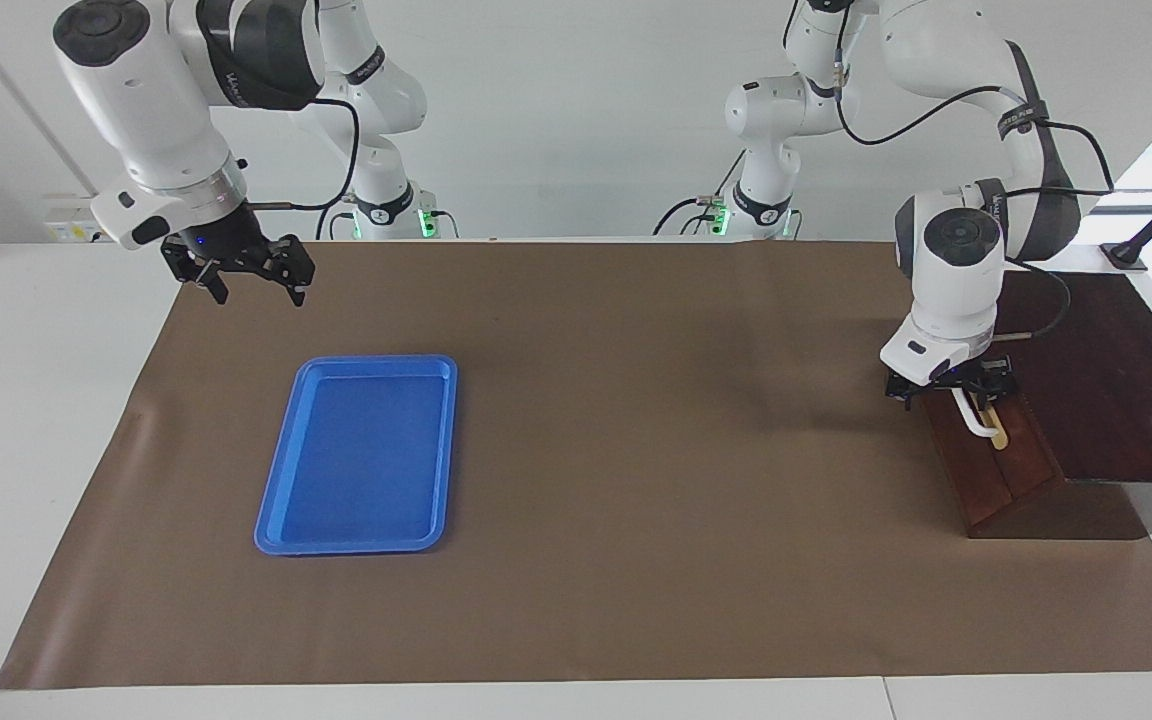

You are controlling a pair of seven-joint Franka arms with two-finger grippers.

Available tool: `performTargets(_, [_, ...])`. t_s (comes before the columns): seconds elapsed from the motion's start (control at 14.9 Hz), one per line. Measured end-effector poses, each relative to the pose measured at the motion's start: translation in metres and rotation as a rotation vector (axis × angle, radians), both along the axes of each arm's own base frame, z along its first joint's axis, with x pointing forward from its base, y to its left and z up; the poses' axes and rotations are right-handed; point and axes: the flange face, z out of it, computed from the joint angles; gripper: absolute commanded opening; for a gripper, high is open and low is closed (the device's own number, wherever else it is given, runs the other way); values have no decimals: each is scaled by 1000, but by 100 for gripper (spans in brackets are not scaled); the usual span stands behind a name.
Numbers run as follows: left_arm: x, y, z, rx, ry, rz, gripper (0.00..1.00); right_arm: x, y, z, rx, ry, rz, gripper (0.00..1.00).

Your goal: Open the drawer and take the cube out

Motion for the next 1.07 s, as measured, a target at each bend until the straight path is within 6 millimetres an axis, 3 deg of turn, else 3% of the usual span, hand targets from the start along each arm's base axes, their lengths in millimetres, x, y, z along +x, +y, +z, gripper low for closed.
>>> performTargets(0.27, [-2, -10, -4, -13, -26, 40, 100, 5, -35, 5, -2, -56, -34, 100])
performTargets(0.54, [-4, -45, -3, -49, -82, 129, 100, 9, -50, 9, -4, -98, -21, 100])
performTargets(0.87, [-7, -90, 1, -185, -136, 262, 100, 14, -39, 2, 9, -98, -196, 100])
performTargets(1.07, [-10, -113, 3, -243, -143, 312, 100, 19, -4, -8, 24, -88, -416, 100])
